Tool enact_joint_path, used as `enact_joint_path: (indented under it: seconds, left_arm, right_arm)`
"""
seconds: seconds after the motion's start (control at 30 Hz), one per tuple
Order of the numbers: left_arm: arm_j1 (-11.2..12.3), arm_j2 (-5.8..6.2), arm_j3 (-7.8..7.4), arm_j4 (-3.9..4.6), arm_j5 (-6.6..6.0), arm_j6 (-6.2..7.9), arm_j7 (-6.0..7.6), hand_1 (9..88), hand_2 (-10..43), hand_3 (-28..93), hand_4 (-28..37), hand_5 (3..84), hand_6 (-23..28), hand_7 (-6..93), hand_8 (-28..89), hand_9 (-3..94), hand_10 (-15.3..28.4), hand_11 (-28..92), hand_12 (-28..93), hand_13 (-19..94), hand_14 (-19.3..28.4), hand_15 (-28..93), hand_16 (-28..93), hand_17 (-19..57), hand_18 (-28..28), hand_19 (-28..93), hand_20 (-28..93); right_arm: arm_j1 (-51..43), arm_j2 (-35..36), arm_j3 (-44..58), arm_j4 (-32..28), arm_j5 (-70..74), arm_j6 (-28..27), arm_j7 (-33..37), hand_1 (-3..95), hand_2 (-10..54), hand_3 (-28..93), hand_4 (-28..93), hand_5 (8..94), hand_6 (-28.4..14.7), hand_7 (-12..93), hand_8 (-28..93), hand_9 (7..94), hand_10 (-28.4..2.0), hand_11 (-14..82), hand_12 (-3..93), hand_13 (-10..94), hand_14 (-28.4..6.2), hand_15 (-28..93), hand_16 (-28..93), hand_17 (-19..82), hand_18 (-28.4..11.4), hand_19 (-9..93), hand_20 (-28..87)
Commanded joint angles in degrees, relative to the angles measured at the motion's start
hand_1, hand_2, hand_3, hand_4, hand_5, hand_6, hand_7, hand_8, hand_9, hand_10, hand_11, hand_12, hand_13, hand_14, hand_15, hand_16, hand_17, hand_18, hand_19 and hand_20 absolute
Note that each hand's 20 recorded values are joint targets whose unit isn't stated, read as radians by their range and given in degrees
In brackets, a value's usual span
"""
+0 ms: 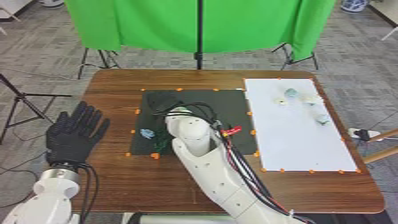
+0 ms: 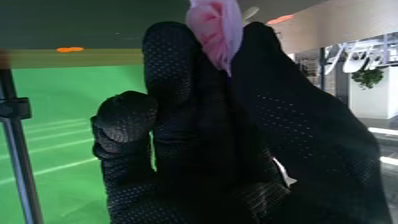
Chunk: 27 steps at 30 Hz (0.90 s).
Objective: Arrange flowers
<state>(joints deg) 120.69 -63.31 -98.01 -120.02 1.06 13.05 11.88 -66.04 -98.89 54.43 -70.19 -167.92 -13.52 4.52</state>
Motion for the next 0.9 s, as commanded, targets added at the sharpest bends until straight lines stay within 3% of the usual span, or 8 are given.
enact_joint_path:
  seconds: [0.03, 0.27, 0.57, 0.67, 0.9]
  left_arm:
    - [1.49, -0.53, -0.31, -0.14, -0.11, 0.11, 0.44, 31.9, 16.1, 75, -28.3, 48.8, 7.0, 22.5, -12, 41.0, 14.3, 31, 12, 31, 16.0, 52, -9, -5.6, 15.9, 43, 15]
    - [2.18, -0.44, -0.5, -0.49, -0.55, 0.42, 0.44, 32.2, 15.8, 75, -28.3, 49.4, 6.5, 22.4, -13, 41.7, 14.1, 30, 11, 32, 15.8, 52, -9, -5.7, 15.9, 43, 16]
    - [2.4, -0.87, -0.67, -0.6, -0.27, 1.13, -0.24, 32.0, 15.3, 76, -28.3, 47.9, 7.4, 22.1, -12, 40.8, 14.0, 30, 12, 31, 15.8, 52, -9, -5.7, 15.9, 43, 16]
    - [2.79, -1.63, -0.9, -0.72, -0.26, 1.4, -0.59, 32.0, 15.2, 76, -28.3, 47.7, 7.7, 22.1, -12, 40.5, 14.2, 30, 12, 31, 15.8, 52, -9, -5.7, 15.9, 43, 16]
    - [3.93, -2.96, -1.83, -0.82, -0.1, 2.08, -1.55, 31.9, 14.9, 76, -28.3, 47.4, 7.8, 22.1, -12, 40.2, 14.3, 30, 12, 31, 15.8, 52, -9, -5.7, 16.0, 43, 16]
  right_arm:
    - [-0.36, 0.0, -0.38, -0.53, -13.16, 0.1, -0.02, 60.1, -9.5, 70, -28, 66.5, -1.8, 26, -5, 66.6, -13.3, 17.8, 16.8, 68, -6.9, 45, 41, 43, -21.7, 92, 39]
    - [-1.34, 0.36, -0.52, -0.95, -13.06, 2.24, -0.14, 53.4, -9.5, 74, -28, 64.8, -1.4, 23, -15, 62.1, -14.0, 13.7, 14.2, 67, -8.6, 48, 38, 42, -22.3, 93, 38]
    - [-1.17, 2.42, -2.93, -2.29, -8.87, 1.12, 4.34, 46.3, -9.5, 81, -28, 60.1, -2.9, 21, -15, 56.5, -15.8, 13.4, 13.8, 64, -13.0, 68, 24, 40, -23.3, 91, 36]
    - [-0.79, 3.75, -3.52, -3.87, -3.6, -0.07, 6.64, 45.4, -9.5, 81, -28, 59.4, -3.2, 21, -15, 55.1, -15.9, 13.2, 13.7, 64, -13.9, 72, 23, 40, -23.6, 91, 36]
    - [0.05, 6.0, -2.59, -7.64, 9.36, 3.08, 13.2, 41.0, -9.5, 79, -28, 53.8, -5.1, 19, -14, 44.5, -17.7, 10.6, 10.6, 65, -14.3, 76, 21, 41, -24.7, 92, 35]
